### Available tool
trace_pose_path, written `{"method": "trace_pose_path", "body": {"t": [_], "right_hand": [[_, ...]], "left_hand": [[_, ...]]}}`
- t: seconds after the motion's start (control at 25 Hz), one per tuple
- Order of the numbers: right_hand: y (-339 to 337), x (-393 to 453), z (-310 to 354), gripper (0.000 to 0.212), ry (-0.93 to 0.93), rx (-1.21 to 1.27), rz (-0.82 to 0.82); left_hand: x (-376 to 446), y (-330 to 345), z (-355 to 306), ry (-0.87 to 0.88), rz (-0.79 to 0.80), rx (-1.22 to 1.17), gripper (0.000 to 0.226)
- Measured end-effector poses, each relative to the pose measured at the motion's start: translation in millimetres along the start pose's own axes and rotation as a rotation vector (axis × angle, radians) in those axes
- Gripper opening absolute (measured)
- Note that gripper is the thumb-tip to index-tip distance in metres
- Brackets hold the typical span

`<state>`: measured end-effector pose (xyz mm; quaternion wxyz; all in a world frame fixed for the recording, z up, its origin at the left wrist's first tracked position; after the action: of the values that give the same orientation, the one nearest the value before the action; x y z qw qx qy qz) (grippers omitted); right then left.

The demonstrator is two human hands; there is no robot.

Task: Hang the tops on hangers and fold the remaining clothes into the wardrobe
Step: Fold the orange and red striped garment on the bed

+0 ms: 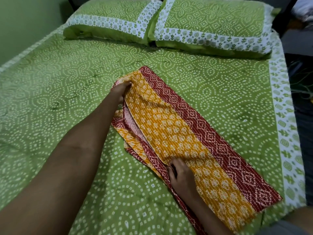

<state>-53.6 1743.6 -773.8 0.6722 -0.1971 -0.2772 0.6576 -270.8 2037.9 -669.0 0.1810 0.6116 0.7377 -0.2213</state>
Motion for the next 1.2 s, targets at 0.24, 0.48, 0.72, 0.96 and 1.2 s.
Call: {"method": "trace_pose_path", "body": {"t": [0.24,0.48,0.72,0.96,1.2], "right_hand": [[3.0,-1.2,-5.6,0.019,-0.024,0.009,-0.058],[0.4,1.7,-5.4,0.007,-0.077,0.006,-0.053],[-9.8,3.5,5.7,0.022,-0.199,-0.006,-0.106],[-1.2,1.5,3.0,0.021,-0.113,-0.061,-0.026],[-4.2,2.9,8.7,0.018,-0.112,-0.039,-0.035]], "left_hand": [[28.1,8.7,-29.0,0.066,-0.085,-0.034,0.021],[19.0,-19.6,-28.0,0.262,-0.319,-0.22,0.022],[20.5,-72.1,1.1,0.035,-0.339,-0.031,0.023],[25.5,-81.9,27.7,0.029,-0.243,-0.241,0.024],[16.5,-75.1,21.6,0.025,0.017,0.024,0.032]]}}
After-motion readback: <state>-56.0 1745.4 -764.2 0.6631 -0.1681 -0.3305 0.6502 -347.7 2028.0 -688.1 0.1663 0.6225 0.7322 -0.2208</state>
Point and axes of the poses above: each hand's wrist, its own x-axis towards the middle knuckle, its own y-axis out of the palm, z = x × y, the point moved 1 cm from there along x, towards the middle knuckle, and after that the axes turned 7 degrees about x, right-handed, at the moved point
